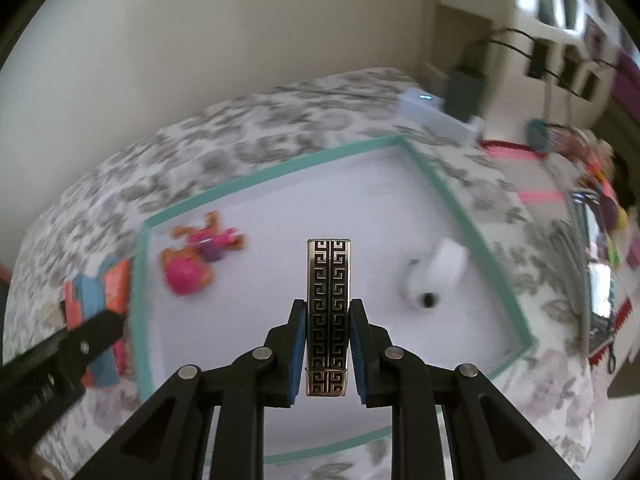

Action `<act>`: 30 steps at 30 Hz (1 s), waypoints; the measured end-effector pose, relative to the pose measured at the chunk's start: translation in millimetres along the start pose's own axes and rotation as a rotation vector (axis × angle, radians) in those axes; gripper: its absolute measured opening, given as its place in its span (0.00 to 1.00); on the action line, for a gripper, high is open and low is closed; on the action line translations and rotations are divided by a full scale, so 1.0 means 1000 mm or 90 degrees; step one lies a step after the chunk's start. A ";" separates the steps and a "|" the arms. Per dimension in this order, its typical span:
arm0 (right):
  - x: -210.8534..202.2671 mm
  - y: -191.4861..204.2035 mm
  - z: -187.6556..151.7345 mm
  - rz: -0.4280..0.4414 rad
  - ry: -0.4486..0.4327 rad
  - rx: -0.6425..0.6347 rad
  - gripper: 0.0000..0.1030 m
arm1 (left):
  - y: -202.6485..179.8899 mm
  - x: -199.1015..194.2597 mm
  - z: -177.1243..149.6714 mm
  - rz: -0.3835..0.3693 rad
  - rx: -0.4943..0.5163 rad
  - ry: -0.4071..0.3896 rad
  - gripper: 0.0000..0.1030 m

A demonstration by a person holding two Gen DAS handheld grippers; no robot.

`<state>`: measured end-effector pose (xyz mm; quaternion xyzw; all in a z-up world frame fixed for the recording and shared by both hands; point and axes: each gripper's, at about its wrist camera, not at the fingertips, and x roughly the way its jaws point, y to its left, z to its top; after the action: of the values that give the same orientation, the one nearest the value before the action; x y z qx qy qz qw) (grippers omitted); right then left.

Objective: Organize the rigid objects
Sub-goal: 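Place the pink-and-blue block in the tray with the left tool while the right tool carries the bar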

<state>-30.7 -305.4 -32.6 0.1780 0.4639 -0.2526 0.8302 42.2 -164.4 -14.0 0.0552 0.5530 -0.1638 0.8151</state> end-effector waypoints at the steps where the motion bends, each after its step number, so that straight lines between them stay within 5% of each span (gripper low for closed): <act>1: 0.001 -0.003 0.000 -0.004 0.000 0.005 0.22 | -0.001 0.002 -0.001 -0.002 0.002 0.003 0.43; 7: 0.004 -0.012 -0.001 -0.021 0.001 0.018 0.22 | -0.002 0.008 -0.003 0.030 0.039 -0.008 0.43; 14: 0.013 -0.006 -0.006 -0.030 0.023 -0.005 0.22 | -0.005 0.017 -0.004 -0.015 0.038 0.007 0.43; 30: 0.035 -0.010 -0.015 -0.024 0.089 0.002 0.22 | -0.006 0.027 -0.007 0.012 0.053 0.020 0.43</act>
<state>-31.3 -314.8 -71.0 0.1878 0.5239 -0.2561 0.7904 43.0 -173.3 -41.4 0.0973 0.5578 -0.1780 0.8048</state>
